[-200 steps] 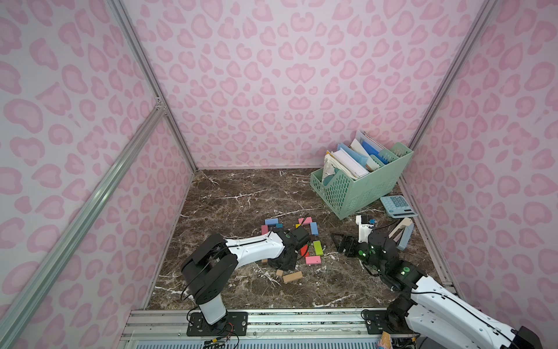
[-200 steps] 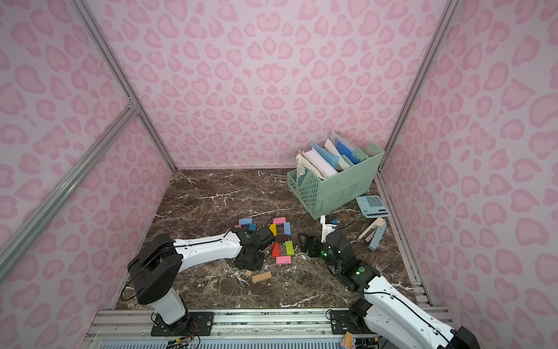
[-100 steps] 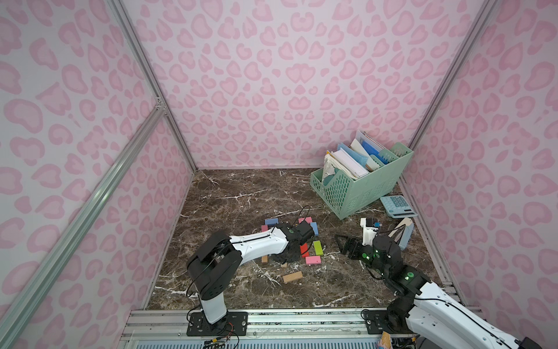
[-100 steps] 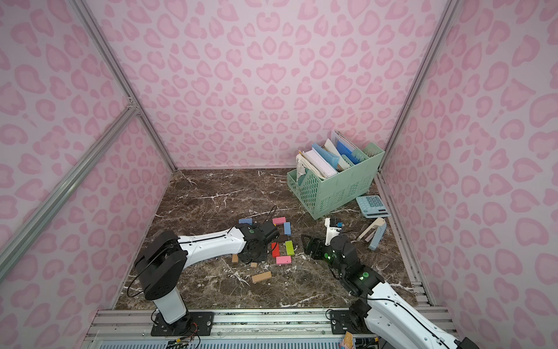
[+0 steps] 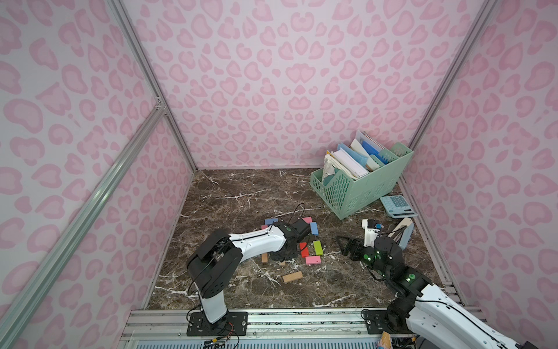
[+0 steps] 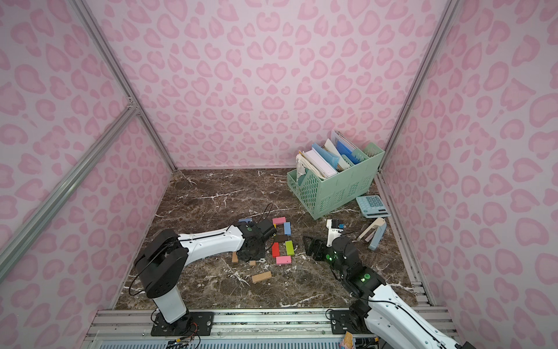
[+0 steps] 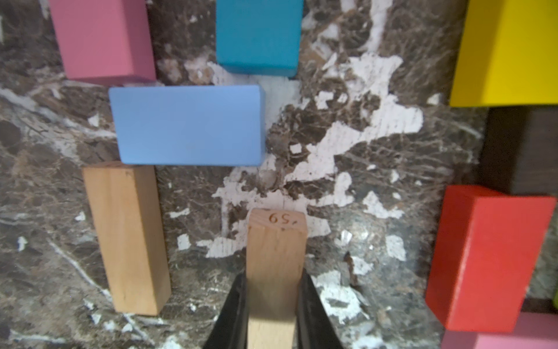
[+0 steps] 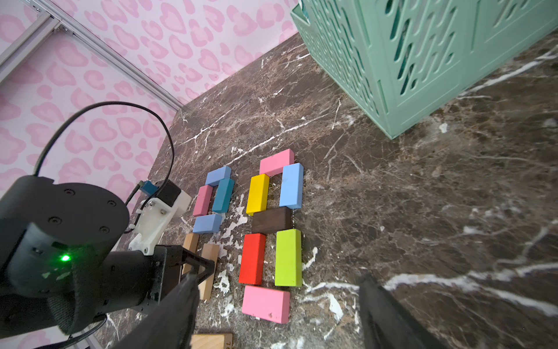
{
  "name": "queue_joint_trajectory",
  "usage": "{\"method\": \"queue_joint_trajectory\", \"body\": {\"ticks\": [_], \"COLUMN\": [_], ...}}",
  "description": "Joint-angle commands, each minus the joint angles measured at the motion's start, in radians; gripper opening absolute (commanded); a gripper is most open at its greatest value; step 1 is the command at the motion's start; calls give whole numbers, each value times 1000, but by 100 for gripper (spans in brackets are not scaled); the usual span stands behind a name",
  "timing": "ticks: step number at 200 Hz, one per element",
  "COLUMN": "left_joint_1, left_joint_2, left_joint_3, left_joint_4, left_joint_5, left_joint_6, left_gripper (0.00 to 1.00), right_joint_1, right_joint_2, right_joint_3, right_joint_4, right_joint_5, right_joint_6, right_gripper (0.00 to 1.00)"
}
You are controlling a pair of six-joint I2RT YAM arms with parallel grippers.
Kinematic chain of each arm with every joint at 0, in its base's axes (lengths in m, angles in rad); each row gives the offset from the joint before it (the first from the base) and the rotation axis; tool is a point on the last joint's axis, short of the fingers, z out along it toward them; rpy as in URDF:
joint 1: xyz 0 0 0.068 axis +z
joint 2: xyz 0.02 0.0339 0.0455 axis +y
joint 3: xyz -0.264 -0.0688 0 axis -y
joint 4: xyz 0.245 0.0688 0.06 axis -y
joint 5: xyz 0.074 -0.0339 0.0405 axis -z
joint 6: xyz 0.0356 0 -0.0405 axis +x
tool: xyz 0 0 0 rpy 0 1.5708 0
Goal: Assemble the number 8 with building blocks
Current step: Assemble the building block at the center of the board.
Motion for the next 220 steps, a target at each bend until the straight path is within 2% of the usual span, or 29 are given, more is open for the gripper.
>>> {"method": "queue_joint_trajectory", "body": {"ticks": [1,220], "left_joint_1": [11,70], "left_joint_2": [2,42], "left_joint_3": [-5,13], "left_joint_4": [15,55], "left_joint_5": [20,60], "left_joint_6": [5,36], "left_gripper": [8,7], "right_joint_1": [0,-5], "right_joint_2": [0,16], "right_joint_3": [-7,-10], "right_joint_4": [24,38], "right_joint_5": [-9,-26], "right_joint_6": [-7,-1], "right_gripper": [84,84]}}
